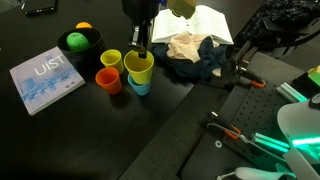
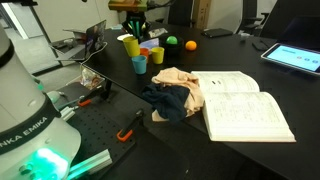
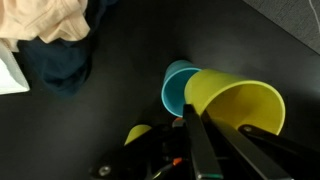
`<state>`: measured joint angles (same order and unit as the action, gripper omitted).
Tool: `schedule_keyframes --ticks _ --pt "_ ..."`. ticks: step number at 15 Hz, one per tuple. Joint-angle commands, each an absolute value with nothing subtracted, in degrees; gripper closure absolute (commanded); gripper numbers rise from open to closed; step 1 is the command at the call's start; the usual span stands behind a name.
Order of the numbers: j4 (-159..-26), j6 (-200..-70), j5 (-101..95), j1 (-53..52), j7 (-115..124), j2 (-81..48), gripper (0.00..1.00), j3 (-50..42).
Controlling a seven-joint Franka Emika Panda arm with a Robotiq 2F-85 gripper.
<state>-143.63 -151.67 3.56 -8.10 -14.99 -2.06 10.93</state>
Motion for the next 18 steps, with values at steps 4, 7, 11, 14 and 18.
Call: schedule_keyframes --ticks 4,7,11,14,18 --pt "-143.72 -151.15 9.78 -9.60 -16.43 -0.16 0.99 11.51" --pt "-143.87 -151.69 11.44 -9.81 -17.13 -0.65 0.99 11.47" --pt "-144.15 -154.05 12.14 -9.66 -18.65 -1.17 0.99 11.29" --pt "-144.08 -158.06 10.57 -9.28 -19.40 -2.74 0.99 10.89" --pt "-144.20 -161.19 10.15 -8.34 -19.73 -5.76 0.99 10.68"
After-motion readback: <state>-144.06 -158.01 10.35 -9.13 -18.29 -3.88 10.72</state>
